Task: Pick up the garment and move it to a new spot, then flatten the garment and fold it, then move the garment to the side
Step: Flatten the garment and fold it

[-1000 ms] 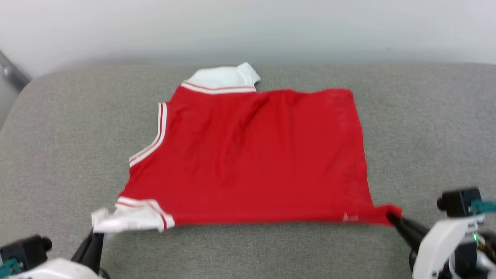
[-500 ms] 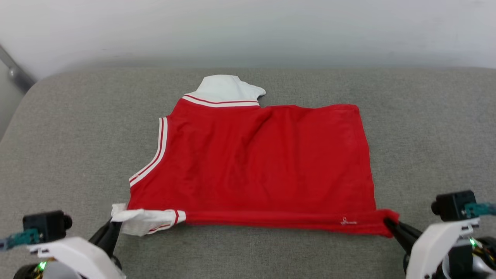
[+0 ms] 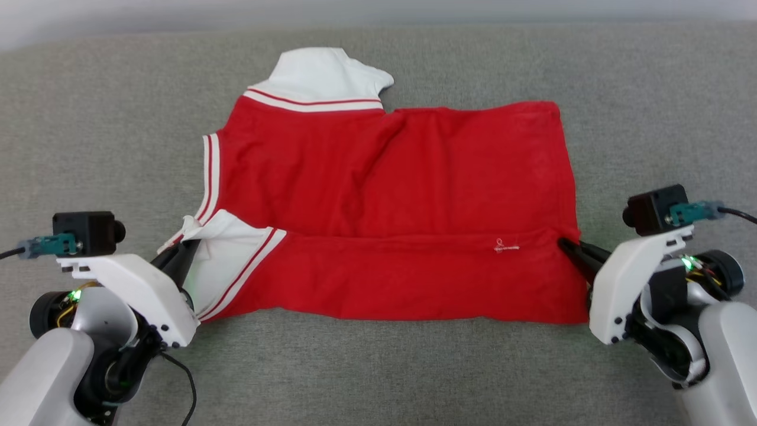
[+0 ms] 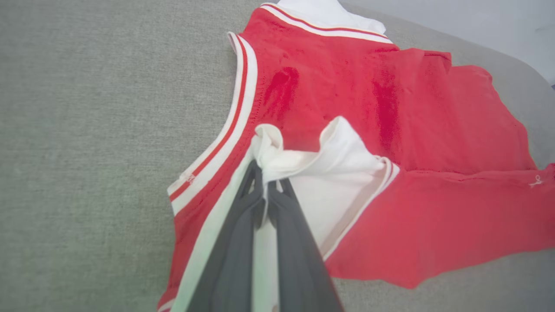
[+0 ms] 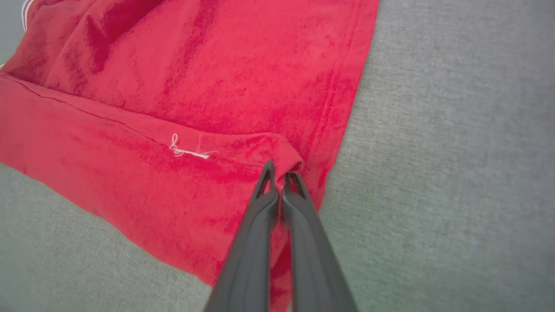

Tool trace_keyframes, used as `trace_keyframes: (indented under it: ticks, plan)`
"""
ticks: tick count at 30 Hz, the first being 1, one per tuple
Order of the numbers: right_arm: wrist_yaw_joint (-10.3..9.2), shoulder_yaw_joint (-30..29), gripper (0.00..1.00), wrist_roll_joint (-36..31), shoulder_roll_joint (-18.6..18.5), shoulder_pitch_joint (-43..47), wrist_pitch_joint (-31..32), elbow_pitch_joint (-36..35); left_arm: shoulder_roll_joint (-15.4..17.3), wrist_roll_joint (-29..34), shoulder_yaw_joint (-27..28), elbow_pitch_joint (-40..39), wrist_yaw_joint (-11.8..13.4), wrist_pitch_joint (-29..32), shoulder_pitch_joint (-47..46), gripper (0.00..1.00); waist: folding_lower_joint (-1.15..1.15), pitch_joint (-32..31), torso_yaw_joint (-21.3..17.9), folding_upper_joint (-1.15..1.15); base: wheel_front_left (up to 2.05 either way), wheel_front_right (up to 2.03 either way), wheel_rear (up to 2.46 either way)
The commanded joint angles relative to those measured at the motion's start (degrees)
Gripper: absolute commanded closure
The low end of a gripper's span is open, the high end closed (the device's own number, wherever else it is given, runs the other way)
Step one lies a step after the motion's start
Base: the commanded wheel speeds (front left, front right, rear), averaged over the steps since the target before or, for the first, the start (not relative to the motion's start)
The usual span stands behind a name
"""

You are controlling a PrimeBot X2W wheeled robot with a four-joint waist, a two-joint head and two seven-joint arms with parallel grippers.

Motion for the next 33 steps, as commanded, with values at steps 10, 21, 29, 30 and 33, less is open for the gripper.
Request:
trace_keyframes:
  ticks: [10, 21, 29, 30, 33]
  plan:
    - [-0.07, 5.53, 0.0, 1.39, -1.22, -5.69, -6.79, 11.22, -2.97, -0.41, -3.13, 9.54, -4.02, 1.84, -5.2, 0.0, -0.01, 2.65, -0.97, 0.0, 0.0, 0.0, 0.0]
    - [-0.07, 2.93, 0.0, -0.04, -0.88, -0.38, -24.23, 8.5, -2.65, -1.43, 1.58, 9.46, -2.27, -5.49, -0.6, 0.0, -0.01, -3.5, -1.02, 0.0, 0.0, 0.0, 0.0]
    - [-0.07, -3.39, 0.0, -6.58, 2.74, 7.06, -33.47, 4.52, -2.09, -0.64, 5.91, 5.41, 2.81, -11.56, 4.31, 0.0, -0.01, -9.83, -1.11, 0.0, 0.0, 0.0, 0.0]
    - [-0.07, -4.09, 0.0, -6.88, 3.44, 7.87, -33.83, 3.94, -1.71, -0.88, 6.17, 4.97, 3.08, -11.35, 4.87, 0.0, -0.01, -10.45, -1.12, 0.0, 0.0, 0.0, 0.0]
    - [-0.07, -5.65, 0.0, -8.61, 4.88, 10.32, -34.01, 1.7, 0.21, -1.56, 5.76, 3.57, 2.83, -8.57, 6.62, 0.0, -0.01, -11.93, -1.35, 0.0, 0.0, 0.0, 0.0]
